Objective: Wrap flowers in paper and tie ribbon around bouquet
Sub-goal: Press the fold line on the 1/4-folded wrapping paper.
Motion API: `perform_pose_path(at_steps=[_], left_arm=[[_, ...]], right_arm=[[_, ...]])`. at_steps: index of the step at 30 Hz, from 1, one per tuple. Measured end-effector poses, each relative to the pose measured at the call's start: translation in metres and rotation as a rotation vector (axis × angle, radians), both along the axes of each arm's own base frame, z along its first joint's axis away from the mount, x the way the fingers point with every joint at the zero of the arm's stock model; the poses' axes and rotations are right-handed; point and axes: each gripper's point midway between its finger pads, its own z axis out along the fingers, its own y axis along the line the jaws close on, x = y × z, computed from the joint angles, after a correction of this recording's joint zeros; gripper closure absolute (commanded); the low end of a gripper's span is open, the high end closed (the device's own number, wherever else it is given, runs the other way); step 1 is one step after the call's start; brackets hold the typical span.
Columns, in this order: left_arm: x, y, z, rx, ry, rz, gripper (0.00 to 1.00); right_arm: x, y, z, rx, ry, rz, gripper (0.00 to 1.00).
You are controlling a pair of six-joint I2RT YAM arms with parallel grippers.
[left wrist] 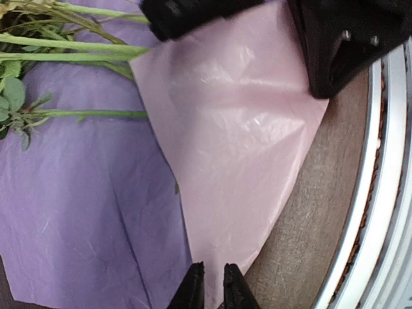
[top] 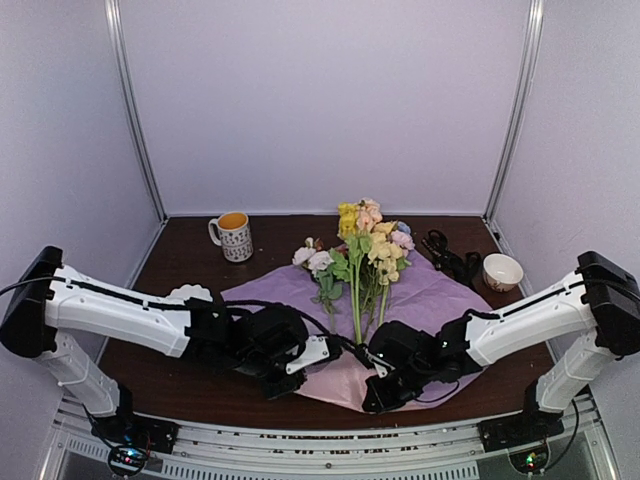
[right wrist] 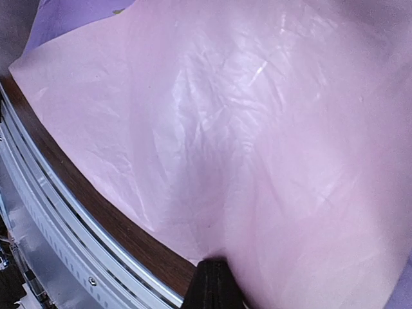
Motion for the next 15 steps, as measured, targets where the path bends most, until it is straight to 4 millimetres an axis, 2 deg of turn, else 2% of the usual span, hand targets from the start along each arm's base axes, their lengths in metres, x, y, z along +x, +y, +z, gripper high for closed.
perform_pose_path(at_steps=[3, 6, 8, 11, 13, 15], left_arm=[[0.009, 0.002, 0.025, -0.096, 0.027, 0.132, 0.78], [0.027, 0.014, 0.034, -0.165, 0.094, 0.301, 0.73], [0.041, 0.031, 0.03, -0.186, 0.143, 0.424, 0.68], [0.058, 0.067, 0.016, -0.206, 0.224, 0.636, 0.59], [0.054, 0.082, 0.008, -0.213, 0.27, 0.709, 0.52], [0.04, 0.09, -0.001, -0.233, 0.342, 0.753, 0.47]], right_arm=[[-0.001, 0.001, 0.0, -0.021, -0.005, 0.017, 1.0], [-0.002, 0.004, 0.0, -0.039, -0.012, 0.035, 1.0], [-0.002, 0.004, 0.0, -0.047, -0.014, 0.04, 1.0], [-0.002, 0.005, 0.0, -0.064, -0.022, 0.052, 1.0], [-0.003, 0.007, 0.001, -0.072, -0.027, 0.058, 1.0], [-0.004, 0.009, 0.0, -0.08, -0.026, 0.064, 1.0]])
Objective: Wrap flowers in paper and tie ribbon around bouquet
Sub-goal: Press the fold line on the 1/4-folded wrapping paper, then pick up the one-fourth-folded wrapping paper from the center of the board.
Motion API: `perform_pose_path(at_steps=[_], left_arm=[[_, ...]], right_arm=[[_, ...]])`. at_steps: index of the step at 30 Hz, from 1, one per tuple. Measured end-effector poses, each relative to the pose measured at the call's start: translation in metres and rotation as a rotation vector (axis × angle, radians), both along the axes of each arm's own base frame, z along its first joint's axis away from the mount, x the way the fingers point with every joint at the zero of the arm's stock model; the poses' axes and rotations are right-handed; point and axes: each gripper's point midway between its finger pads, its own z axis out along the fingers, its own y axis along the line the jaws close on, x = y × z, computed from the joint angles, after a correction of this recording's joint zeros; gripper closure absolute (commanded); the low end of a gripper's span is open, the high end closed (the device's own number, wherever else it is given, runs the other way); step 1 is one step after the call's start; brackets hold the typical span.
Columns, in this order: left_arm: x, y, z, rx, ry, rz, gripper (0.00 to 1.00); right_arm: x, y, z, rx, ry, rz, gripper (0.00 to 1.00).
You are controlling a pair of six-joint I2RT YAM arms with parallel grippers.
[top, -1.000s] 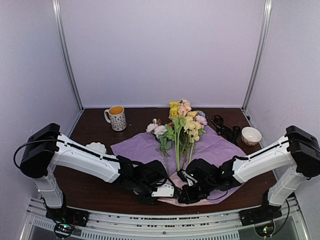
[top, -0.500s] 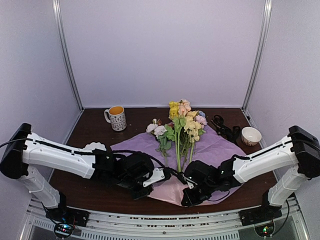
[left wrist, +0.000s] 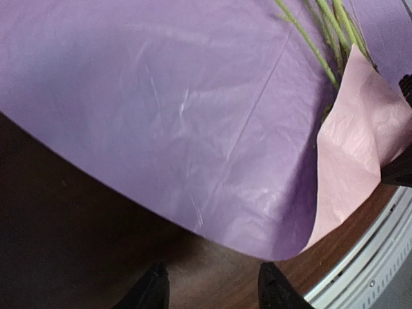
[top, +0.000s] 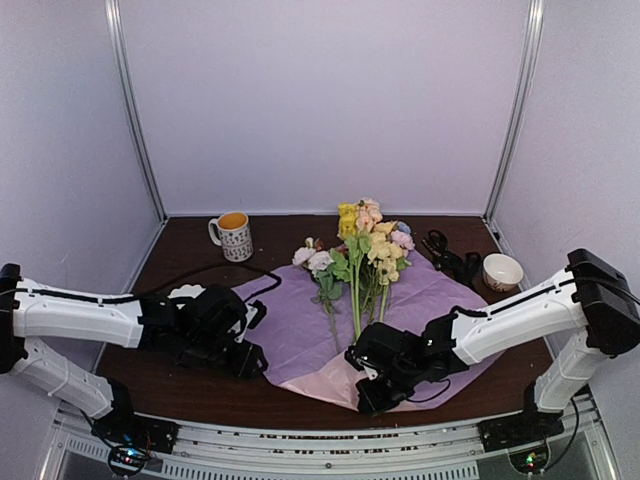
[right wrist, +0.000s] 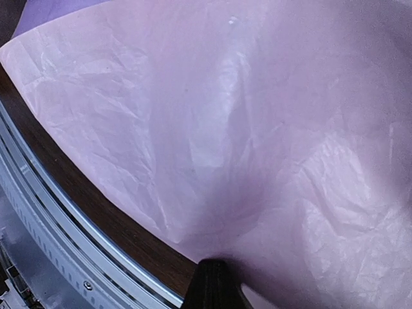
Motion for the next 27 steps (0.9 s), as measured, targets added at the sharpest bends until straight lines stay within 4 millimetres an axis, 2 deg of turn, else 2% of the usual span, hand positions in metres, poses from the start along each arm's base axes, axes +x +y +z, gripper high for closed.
perform_pose_path(at_steps=[5, 7, 15, 22, 27], left_arm=[[-0.036, 0.013, -0.033, -0.152, 0.18, 0.112, 0.44], [-0.043, 0.017, -0.04, -0.195, 0.226, 0.154, 0.42], [-0.033, -0.007, 0.005, -0.409, 0.201, 0.204, 0.39], [-0.036, -0.01, -0.003, -0.394, 0.204, 0.261, 0.39], [-0.045, -0.021, -0.011, -0.387, 0.199, 0.255, 0.4]], right_arm=[[-0.002, 0.003, 0.0, -0.016, 0.001, 0.008, 1.0], [-0.004, 0.002, 0.0, -0.025, 0.004, 0.013, 1.0], [-0.008, 0.002, 0.0, -0.033, 0.009, 0.019, 1.0], [-0.009, 0.002, 0.0, -0.034, 0.015, 0.007, 1.0], [-0.007, 0.006, 0.006, -0.032, 0.013, 0.008, 1.0]])
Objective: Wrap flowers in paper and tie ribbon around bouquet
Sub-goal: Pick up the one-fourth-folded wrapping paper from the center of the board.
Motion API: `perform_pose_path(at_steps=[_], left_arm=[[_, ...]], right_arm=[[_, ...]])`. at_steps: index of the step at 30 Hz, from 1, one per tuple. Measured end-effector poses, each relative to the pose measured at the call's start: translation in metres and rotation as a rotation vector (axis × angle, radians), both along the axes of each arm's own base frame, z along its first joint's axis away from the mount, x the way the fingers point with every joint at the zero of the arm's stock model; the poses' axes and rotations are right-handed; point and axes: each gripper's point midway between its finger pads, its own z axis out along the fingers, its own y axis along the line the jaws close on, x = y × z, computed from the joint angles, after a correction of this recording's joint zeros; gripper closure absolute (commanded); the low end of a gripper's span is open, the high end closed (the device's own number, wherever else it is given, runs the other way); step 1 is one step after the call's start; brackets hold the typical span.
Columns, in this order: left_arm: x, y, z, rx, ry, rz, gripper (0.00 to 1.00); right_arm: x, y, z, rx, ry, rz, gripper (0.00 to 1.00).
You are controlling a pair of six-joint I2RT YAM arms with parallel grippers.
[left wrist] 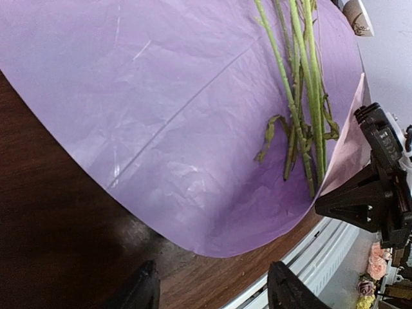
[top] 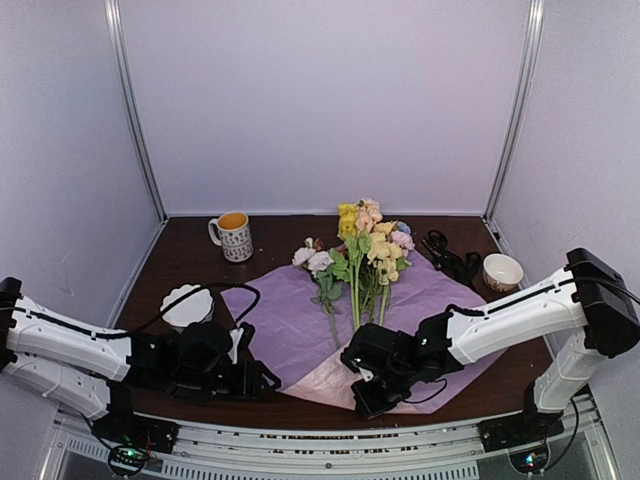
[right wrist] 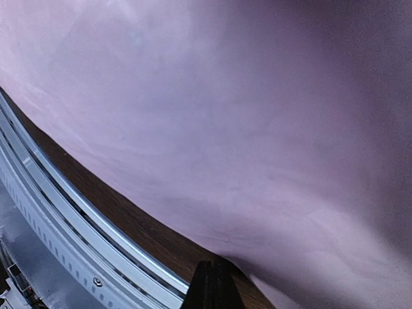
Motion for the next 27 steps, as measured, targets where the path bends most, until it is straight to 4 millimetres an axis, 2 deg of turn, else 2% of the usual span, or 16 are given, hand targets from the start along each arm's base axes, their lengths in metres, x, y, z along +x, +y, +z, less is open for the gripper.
perform_pose_path(at_steps=[8, 15, 23, 27], left_arm=[[-0.009, -0.022, 0.017, -0.093, -0.045, 0.019, 0.41], [-0.01, -0.035, 0.013, -0.097, -0.029, 0.026, 0.39], [-0.015, -0.042, 0.015, -0.138, -0.022, 0.022, 0.37], [-0.019, -0.048, 0.006, -0.15, 0.008, 0.025, 0.34]], right_arm=[[0.01, 0.007, 0.014, 0.065, 0.011, -0.027, 1.0], [0.035, 0.01, 0.019, 0.115, 0.014, -0.092, 1.0], [0.046, 0.01, 0.008, 0.1, 0.029, -0.159, 1.0], [0.05, 0.011, 0.005, 0.098, 0.029, -0.186, 1.0]])
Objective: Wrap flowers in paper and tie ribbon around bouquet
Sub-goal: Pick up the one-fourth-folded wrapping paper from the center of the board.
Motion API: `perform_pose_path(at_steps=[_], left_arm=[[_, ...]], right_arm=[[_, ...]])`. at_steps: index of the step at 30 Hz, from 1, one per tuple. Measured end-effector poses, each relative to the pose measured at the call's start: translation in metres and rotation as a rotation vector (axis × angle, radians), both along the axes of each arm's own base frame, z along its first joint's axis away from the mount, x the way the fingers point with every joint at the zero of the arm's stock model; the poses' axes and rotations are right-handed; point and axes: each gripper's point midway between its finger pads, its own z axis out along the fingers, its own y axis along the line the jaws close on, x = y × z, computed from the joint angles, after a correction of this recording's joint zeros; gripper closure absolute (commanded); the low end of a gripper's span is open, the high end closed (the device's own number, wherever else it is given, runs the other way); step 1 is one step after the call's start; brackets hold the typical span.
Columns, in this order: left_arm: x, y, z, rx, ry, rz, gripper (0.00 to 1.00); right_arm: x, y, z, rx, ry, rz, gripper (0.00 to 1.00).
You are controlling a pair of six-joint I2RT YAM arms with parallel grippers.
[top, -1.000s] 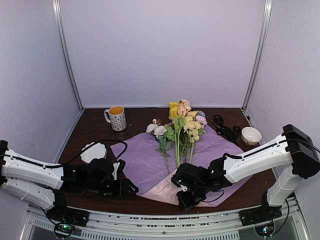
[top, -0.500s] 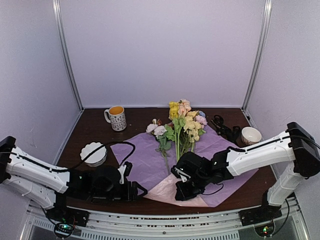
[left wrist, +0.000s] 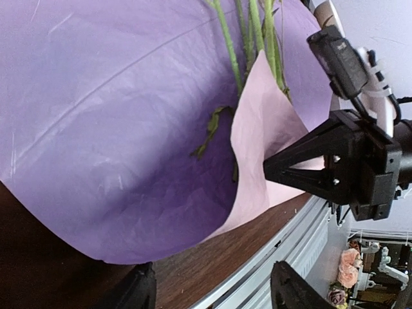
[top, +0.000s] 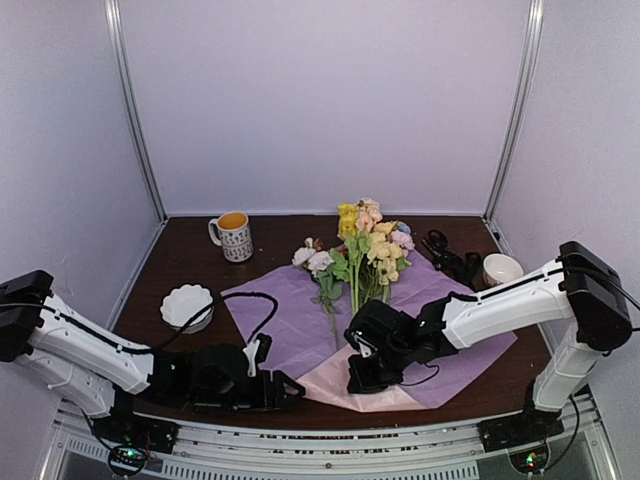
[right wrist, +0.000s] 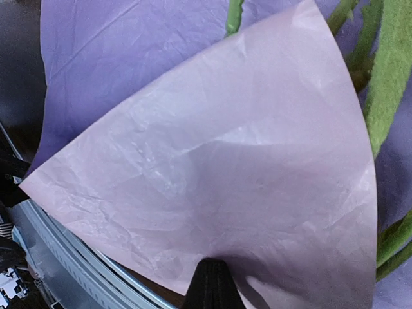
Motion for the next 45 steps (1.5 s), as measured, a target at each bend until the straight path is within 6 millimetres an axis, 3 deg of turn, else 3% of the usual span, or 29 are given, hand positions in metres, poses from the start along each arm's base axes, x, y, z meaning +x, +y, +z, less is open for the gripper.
perform_pose_path(at_steps=[6, 11, 18, 22, 27, 30, 34, 36, 45], left_arm=[[-0.016, -0.002, -0.025, 0.021, 0.059, -0.007, 0.33], [-0.016, -0.011, -0.024, -0.023, 0.085, 0.007, 0.33], [-0.005, 0.001, -0.024, -0.007, 0.118, 0.126, 0.33], [0.003, 0.0, -0.021, 0.037, 0.131, 0.198, 0.39], [0.002, 0.011, -0.03, 0.071, 0.179, 0.269, 0.41], [0.002, 0.012, -0.03, 0.094, 0.187, 0.279, 0.48], [0.002, 0.014, -0.035, 0.1, 0.204, 0.303, 0.66], [0.002, 0.015, -0.038, 0.088, 0.209, 0.313, 0.69], [0.008, 0.011, -0.038, 0.045, 0.203, 0.341, 0.62]], right_arm=[[0.008, 0.013, 0.002, 0.019, -0.007, -0.02, 1.0], [0.01, 0.015, 0.004, 0.024, -0.012, -0.03, 1.0], [0.012, 0.014, 0.004, 0.02, -0.017, -0.044, 1.0], [0.012, 0.014, 0.004, 0.024, -0.018, -0.044, 1.0], [0.012, 0.015, 0.005, 0.027, -0.02, -0.042, 1.0], [0.011, 0.015, 0.006, 0.03, -0.022, -0.038, 1.0], [0.009, 0.017, 0.006, 0.033, -0.025, -0.024, 1.0], [0.007, 0.018, 0.006, 0.034, -0.026, -0.017, 1.0], [-0.006, 0.026, 0.011, 0.06, -0.018, 0.043, 1.0]])
